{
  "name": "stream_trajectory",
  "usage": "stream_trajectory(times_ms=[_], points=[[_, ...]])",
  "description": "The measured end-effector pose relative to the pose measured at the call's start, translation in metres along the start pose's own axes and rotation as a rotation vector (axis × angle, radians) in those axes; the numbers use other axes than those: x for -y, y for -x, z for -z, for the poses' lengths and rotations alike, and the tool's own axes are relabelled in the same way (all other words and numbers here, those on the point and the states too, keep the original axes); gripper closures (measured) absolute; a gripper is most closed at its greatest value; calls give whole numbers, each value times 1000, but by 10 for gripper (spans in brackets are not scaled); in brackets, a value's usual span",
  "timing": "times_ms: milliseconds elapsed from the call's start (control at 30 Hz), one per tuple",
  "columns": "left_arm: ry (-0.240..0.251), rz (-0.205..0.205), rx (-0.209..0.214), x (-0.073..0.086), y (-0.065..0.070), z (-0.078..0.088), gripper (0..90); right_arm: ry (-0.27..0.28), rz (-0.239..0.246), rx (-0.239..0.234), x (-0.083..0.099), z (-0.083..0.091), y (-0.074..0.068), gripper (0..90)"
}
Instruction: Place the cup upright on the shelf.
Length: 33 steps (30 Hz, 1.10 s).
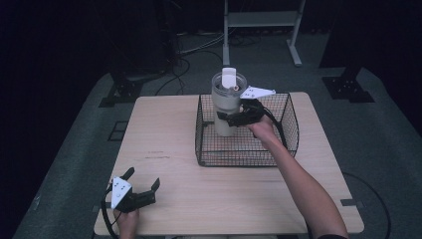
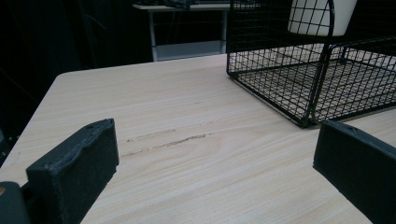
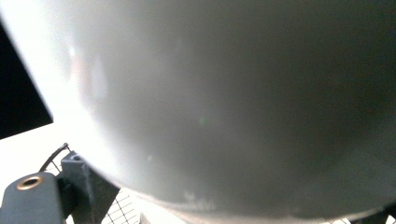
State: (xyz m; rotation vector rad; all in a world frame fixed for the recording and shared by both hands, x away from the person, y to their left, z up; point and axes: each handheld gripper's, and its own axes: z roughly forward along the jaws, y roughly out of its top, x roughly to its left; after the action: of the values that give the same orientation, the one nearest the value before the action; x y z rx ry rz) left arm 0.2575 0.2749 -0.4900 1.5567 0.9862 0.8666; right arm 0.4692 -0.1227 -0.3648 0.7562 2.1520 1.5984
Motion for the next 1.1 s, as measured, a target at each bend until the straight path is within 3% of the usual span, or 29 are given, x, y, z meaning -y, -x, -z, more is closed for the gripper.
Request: stream_trajectory(times_ms=[433, 667, 800, 1100], points=[[5, 2, 3, 0, 0, 0, 0, -78, -9, -24, 21, -22, 9, 95], [4, -1, 2, 0, 0, 0, 0, -125, 28, -52, 29, -33, 11, 95], [7, 4, 4, 0, 0, 0, 0, -157, 33, -43, 33, -39, 14, 95], [4, 0, 5, 0, 0, 0, 0, -163, 11, -36, 38, -44, 19, 95]])
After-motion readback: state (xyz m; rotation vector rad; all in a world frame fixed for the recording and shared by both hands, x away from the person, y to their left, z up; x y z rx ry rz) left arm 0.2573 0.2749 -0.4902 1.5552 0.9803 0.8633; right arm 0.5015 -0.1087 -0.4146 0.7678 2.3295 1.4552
